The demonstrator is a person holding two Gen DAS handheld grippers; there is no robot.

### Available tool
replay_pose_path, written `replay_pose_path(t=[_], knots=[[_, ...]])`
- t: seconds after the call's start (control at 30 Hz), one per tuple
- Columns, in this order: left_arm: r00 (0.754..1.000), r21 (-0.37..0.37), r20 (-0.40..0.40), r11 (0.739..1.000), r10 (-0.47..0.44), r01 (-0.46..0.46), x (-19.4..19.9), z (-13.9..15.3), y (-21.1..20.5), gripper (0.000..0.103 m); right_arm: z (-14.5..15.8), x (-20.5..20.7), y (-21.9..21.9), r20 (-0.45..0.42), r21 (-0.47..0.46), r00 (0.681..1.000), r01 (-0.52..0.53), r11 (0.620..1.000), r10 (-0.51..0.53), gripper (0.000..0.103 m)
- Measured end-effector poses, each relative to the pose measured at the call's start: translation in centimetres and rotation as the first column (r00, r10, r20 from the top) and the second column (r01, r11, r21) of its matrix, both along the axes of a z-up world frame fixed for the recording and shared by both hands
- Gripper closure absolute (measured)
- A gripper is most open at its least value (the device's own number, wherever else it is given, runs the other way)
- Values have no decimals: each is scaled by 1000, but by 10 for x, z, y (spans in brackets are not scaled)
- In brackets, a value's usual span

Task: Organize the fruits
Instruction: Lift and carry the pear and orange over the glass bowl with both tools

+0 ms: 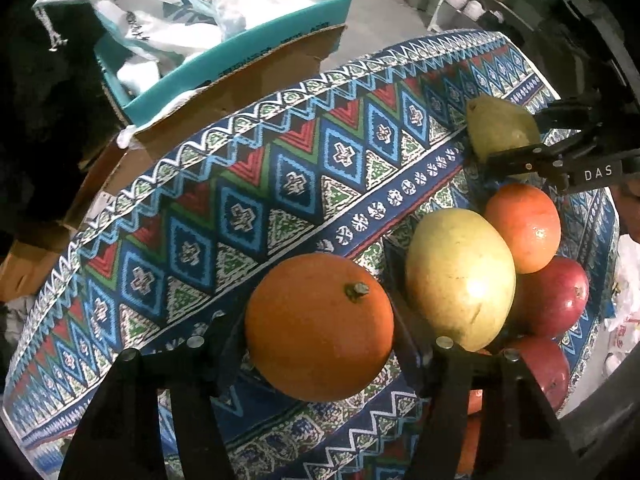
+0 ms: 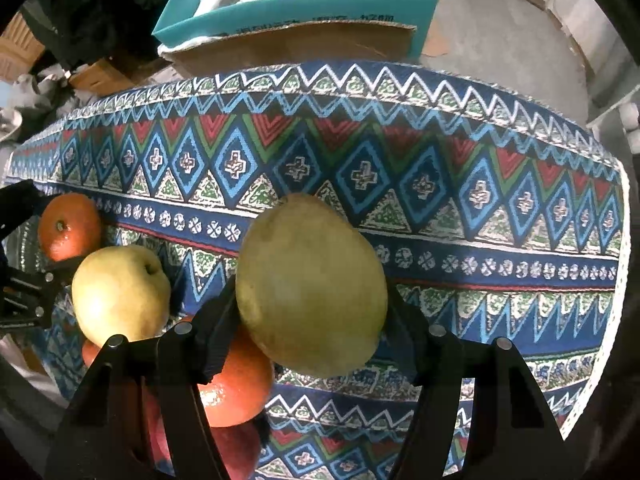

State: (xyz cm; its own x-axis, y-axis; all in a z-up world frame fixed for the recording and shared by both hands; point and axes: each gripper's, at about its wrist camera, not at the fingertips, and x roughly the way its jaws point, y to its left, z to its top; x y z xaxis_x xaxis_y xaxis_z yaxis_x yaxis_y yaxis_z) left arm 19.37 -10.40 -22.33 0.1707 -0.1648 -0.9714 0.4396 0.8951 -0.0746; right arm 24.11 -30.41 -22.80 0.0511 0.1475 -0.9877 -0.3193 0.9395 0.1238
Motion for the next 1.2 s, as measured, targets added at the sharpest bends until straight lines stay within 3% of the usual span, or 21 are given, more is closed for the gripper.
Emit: replay_pose_path(t=[0.33, 0.77, 1.2], knots=[[997, -47, 25, 996, 77, -76, -8, 28, 17, 37, 19, -11, -9, 50, 13, 999, 12, 1000, -13, 37], [989, -46, 96, 993, 110, -106, -37, 70, 29, 37, 75, -39, -8, 140, 66, 990, -9, 998, 0, 37], [976, -64, 164, 989, 143, -135, -76, 111, 51, 37, 133, -65, 42, 233, 107, 970, -95, 990, 68, 37]])
